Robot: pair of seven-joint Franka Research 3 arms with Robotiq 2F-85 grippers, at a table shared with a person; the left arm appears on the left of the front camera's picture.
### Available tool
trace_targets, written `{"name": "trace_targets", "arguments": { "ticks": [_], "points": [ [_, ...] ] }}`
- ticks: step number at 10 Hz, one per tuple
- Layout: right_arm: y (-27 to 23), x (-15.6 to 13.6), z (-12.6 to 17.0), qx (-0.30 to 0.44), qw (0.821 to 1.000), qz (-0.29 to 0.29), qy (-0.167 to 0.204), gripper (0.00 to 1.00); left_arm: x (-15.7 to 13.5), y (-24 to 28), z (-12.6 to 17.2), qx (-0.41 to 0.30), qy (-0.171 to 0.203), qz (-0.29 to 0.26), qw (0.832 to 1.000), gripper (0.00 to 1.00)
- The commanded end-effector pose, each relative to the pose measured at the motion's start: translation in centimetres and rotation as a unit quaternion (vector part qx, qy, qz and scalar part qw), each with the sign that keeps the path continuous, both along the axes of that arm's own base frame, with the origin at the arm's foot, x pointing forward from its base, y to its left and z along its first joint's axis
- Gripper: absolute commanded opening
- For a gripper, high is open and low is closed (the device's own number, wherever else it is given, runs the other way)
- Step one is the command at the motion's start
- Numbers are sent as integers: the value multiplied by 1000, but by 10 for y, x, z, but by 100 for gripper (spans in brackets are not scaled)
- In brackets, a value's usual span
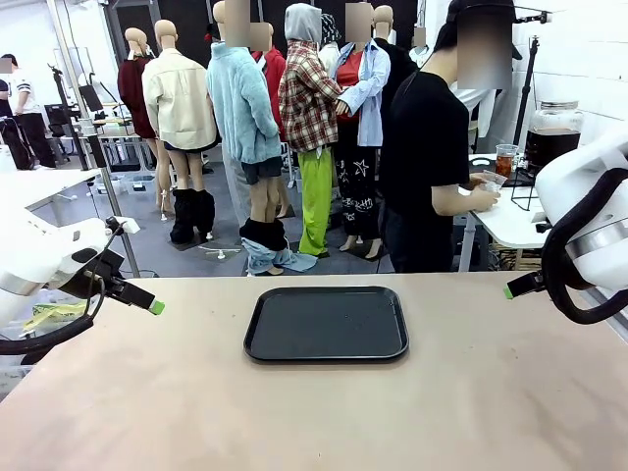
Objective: Pour the drink into the iced cup.
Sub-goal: Open the gripper to release the iced cup you were holding.
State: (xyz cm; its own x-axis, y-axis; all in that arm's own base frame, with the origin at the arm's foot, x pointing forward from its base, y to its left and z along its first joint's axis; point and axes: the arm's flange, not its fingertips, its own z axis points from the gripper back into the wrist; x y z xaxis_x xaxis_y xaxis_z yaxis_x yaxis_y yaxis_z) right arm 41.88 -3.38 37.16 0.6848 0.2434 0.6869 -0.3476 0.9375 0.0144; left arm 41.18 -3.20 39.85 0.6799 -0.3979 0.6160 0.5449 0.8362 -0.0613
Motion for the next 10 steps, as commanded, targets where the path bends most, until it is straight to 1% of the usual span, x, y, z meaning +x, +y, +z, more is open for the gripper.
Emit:
{"name": "trace_targets", "arguments": {
  "ticks": [1, 10],
  "points": [
    [0, -2, -4, 2, 1000, 2, -5, 100, 1, 3, 1, 3, -1, 0, 1000, 100],
    [0, -2, -4, 2, 1000, 2, -5, 100, 1, 3, 1, 3, -1, 0, 1000, 100]
  ]
}}
